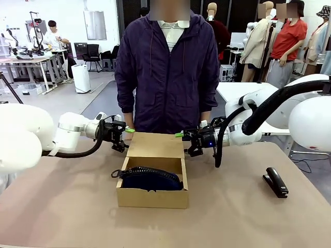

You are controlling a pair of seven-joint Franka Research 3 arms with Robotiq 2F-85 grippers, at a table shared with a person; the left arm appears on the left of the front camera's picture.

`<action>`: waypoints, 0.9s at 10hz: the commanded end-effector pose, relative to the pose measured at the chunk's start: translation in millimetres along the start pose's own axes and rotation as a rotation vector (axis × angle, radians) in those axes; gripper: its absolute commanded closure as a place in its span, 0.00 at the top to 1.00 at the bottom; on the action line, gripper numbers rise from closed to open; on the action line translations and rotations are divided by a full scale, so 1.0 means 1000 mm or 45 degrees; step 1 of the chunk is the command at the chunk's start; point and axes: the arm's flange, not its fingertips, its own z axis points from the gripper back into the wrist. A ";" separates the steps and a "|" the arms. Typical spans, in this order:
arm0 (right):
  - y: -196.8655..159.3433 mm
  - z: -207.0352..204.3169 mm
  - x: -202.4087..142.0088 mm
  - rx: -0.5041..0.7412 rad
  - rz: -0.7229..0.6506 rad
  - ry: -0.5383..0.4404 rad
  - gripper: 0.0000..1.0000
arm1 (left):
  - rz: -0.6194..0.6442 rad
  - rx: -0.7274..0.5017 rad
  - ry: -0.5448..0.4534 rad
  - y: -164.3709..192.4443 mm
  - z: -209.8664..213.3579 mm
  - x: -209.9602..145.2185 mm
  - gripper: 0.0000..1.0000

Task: Pack the items into the box.
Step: Close the Mailer Box.

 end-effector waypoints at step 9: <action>0.006 0.003 -0.002 0.021 0.052 0.084 0.62 | 0.006 0.123 -0.082 -0.006 -0.011 0.013 0.61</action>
